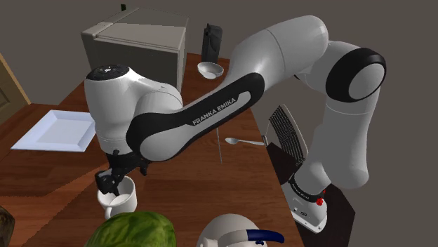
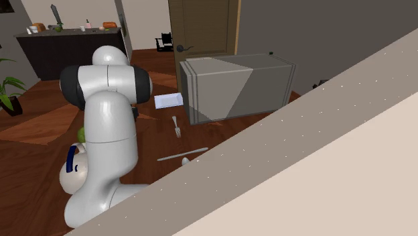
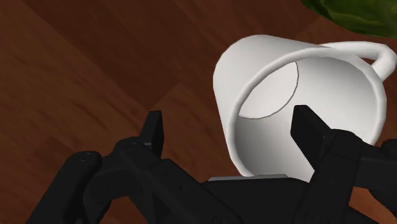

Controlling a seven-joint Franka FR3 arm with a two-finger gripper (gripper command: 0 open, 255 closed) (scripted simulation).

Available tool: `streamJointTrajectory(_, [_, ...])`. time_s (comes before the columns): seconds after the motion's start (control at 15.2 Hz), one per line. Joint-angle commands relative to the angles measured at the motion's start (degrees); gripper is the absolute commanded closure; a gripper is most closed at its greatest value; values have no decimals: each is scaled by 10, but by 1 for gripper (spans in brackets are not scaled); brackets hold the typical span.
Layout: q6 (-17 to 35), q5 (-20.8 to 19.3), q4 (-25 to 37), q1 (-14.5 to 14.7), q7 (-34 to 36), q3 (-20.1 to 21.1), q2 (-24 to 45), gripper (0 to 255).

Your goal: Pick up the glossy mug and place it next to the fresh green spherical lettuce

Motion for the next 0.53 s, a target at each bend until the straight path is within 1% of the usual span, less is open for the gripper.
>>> streamJointTrajectory(0.0, [0,0,0,0,0,0,0,0])
streamJointTrajectory(0.07, [0,0,0,0,0,0,0,0])
streamJointTrajectory(0.33, [-62,12,36,-5,-8,5,-27,0])
streamJointTrajectory(0.46, [-62,12,36,-5,-8,5,-27,0])
